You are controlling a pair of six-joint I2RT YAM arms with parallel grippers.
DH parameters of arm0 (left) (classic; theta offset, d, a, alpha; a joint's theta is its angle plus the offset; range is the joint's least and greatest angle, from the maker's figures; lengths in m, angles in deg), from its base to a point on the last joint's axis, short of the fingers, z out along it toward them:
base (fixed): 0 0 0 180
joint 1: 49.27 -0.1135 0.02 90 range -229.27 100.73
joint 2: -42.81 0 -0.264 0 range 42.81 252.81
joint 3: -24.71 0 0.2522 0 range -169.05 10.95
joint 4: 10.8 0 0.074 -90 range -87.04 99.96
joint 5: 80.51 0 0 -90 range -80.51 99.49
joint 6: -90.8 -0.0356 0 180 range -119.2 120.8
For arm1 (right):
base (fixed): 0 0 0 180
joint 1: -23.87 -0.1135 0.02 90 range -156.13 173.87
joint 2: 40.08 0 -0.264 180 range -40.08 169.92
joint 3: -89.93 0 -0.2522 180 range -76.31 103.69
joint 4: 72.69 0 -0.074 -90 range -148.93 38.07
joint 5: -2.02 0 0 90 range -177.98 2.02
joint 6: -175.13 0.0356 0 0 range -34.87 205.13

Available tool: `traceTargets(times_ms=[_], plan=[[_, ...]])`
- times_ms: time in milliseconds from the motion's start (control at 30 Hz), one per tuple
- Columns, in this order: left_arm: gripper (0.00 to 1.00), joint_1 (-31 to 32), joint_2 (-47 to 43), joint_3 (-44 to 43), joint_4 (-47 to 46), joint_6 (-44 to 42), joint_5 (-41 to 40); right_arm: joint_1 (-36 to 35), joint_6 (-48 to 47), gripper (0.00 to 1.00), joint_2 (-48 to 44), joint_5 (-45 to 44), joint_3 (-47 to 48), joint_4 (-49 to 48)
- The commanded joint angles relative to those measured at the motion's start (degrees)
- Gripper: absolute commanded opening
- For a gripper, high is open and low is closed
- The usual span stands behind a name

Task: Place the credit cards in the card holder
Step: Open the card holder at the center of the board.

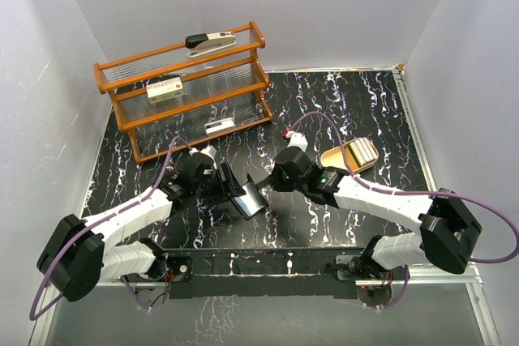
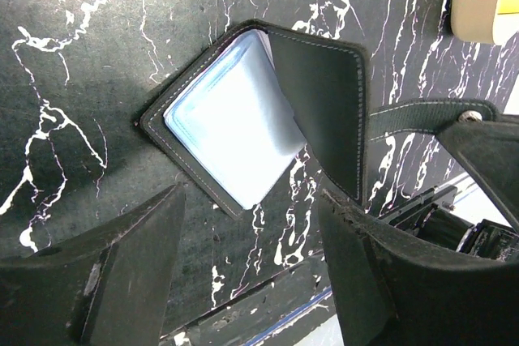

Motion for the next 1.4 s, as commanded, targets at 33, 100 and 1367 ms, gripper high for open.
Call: traceTargets(times_ms=[33,100,1367], plan=[[0.65,0.01,2.37,0.36,-2.28,-1.06,1.48,0.99,-2.53,0.0,-0.44,-7.77,-2.94,2.79],[0.65,0.01,3.1,0.5,-2.56,-0.92,1.57,1.52,-2.25,0.0,-0.34,-8.71,-4.34,3.46],[0.47,0.01,11.51,9.13,-39.91,13.03,19.04,3.93,-0.37,0.0,2.05,-6.79,-13.9,-1.17]])
